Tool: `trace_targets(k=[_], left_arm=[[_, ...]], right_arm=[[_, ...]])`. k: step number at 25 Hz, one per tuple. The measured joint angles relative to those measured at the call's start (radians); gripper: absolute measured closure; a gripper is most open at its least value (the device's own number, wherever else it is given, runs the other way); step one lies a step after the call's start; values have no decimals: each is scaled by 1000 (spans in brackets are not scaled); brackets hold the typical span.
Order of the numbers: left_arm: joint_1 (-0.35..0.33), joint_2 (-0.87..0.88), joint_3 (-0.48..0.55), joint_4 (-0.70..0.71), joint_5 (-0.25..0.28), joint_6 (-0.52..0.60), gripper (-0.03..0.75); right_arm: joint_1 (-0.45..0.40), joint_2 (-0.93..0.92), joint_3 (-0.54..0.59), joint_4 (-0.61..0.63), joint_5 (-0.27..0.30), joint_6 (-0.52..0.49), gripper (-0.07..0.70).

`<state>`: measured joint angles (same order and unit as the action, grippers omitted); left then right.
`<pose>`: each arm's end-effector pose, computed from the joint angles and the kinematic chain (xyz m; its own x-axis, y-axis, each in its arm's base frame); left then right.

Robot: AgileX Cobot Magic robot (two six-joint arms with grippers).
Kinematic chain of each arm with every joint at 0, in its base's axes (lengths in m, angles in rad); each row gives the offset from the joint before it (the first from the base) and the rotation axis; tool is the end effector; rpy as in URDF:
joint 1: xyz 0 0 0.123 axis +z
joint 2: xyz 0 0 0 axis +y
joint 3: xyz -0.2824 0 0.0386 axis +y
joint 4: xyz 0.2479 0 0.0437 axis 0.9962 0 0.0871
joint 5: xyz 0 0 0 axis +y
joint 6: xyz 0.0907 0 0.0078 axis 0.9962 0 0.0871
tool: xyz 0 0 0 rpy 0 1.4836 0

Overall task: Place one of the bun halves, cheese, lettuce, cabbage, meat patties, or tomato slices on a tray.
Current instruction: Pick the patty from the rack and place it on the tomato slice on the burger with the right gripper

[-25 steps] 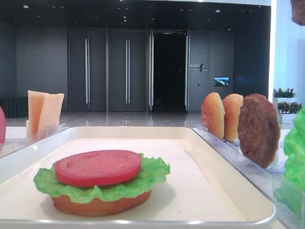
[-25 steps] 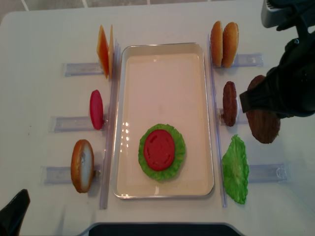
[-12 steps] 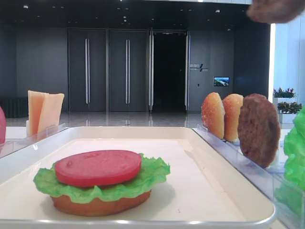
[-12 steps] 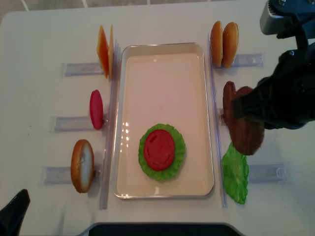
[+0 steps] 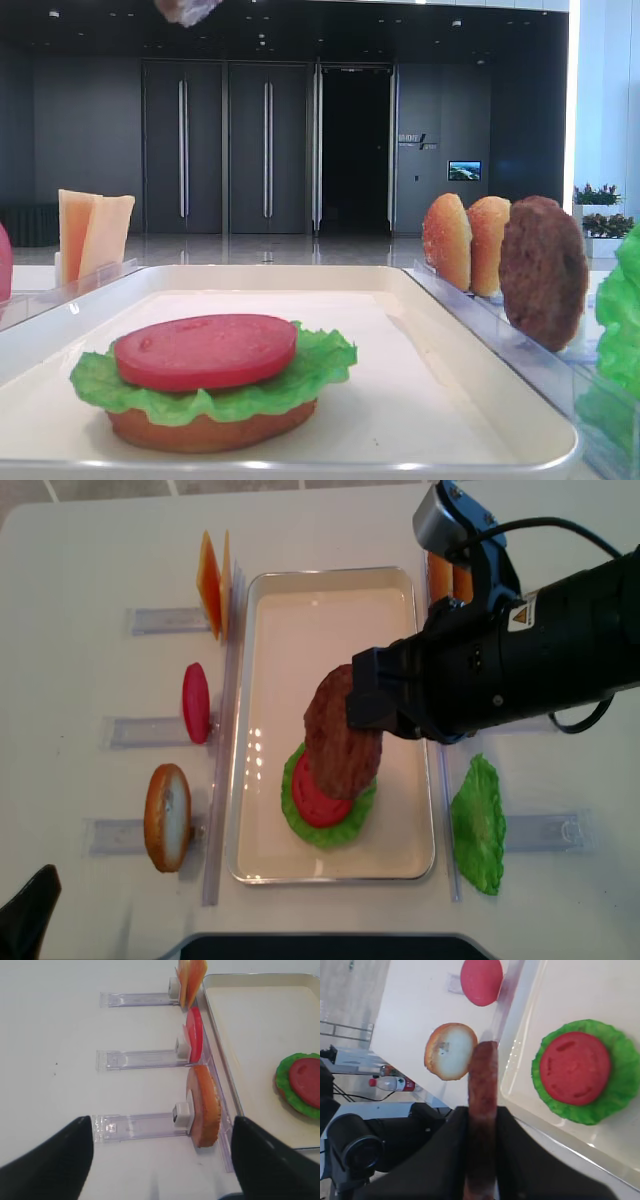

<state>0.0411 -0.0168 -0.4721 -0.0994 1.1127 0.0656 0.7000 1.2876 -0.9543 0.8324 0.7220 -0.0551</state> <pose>-0.0064 -0.0084 0.2655 -0.5082 0.0006 -0.8612 0.0465 0.9986 -0.0268 0.1724 0.2035 0.3092 -0.9242 -0.1024 -0.3679 -0.3473 0.6262 0.6981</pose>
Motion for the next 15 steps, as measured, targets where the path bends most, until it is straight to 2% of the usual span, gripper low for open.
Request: trace_targets(k=[4,12,15], left_arm=[[0,0,0,0,0,0,55],[0,0,0,0,0,0,55],[0,0,0,0,0,0,55]], right_arm=[[0,22,15,122,-36,-106,495],[0,91,18,155,-68,-162,495],[0,146,18,191,-73,-224,495]])
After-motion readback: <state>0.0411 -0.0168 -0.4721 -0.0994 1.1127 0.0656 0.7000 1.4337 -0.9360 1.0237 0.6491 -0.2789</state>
